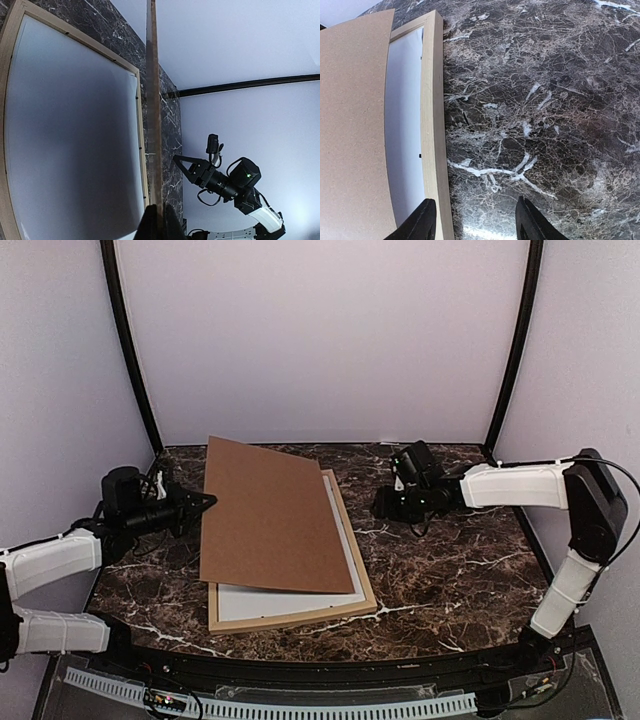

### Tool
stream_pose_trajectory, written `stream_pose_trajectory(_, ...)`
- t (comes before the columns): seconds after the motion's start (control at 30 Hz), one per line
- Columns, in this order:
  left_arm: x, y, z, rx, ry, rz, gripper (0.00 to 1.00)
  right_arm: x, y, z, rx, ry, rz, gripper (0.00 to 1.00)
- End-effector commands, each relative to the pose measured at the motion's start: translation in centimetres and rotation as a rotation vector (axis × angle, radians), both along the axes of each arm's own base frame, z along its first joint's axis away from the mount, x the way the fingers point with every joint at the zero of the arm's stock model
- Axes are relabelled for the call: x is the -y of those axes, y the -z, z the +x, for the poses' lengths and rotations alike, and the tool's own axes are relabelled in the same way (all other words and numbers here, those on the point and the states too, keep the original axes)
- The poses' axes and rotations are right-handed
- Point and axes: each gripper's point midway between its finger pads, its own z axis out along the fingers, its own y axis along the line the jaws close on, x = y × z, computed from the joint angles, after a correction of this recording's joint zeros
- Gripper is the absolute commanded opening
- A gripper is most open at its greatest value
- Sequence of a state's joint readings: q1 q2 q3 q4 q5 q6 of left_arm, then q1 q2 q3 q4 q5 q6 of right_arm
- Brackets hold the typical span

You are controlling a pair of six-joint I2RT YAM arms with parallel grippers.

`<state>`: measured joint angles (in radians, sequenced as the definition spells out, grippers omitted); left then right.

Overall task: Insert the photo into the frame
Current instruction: Place the backboard on the frame body.

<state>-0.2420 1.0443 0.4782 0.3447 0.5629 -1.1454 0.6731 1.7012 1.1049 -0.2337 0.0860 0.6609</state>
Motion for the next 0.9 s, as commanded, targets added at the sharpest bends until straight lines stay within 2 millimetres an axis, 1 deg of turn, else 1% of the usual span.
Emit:
stream_pose_trajectory(0.0,0.5,-2.3,0.5,0.094,-0.006,-0.039,0.00,0.4,-1.1,0.3,0.040,0.001,0.013,0.55)
stream_pose_trajectory(0.23,1.1,-1.0,0.5,0.066,-0.011,-0.038,0.00,0.9,-0.7,0.2,0.036,0.002,0.019,0.55)
stream_pose_trajectory(0.87,2.6,-0.3,0.3,0.050,0.017,-0.033,0.00,1.4,0.3,0.0,0.019,0.002,0.022,0.55)
